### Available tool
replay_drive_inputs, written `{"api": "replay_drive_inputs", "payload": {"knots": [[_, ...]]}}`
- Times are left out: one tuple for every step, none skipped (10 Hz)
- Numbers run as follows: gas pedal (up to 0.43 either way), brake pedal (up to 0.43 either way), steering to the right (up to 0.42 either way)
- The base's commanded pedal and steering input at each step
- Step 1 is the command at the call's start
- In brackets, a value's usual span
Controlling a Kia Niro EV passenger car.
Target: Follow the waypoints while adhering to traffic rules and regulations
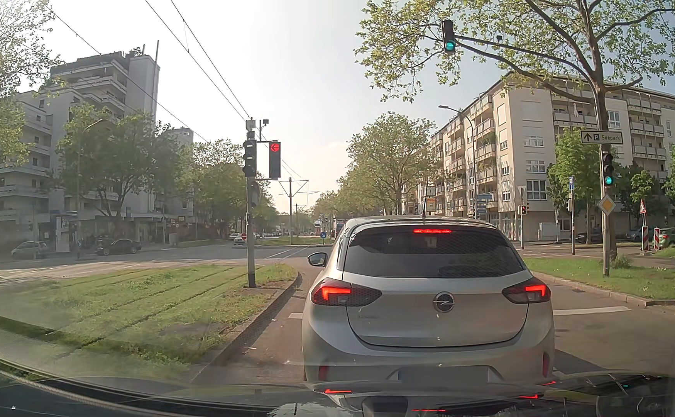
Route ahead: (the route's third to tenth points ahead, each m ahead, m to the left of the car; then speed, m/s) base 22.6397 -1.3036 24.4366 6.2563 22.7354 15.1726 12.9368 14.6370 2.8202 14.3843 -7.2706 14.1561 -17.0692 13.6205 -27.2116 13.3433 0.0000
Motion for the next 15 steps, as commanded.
{"api": "replay_drive_inputs", "payload": {"knots": [[0.0,0.262,0.009],[0.0,0.262,0.009],[0.0,0.262,0.008],[0.0,0.262,0.008],[0.0,0.262,0.008],[0.0,0.262,0.008],[0.0,0.262,0.008],[0.0,0.262,0.008],[0.0,0.262,0.008],[0.0,0.256,0.008],[0.0,0.262,0.008],[0.0,0.256,0.008],[0.0,0.262,0.008],[0.0,0.262,0.008],[0.0,0.262,0.008]]}}
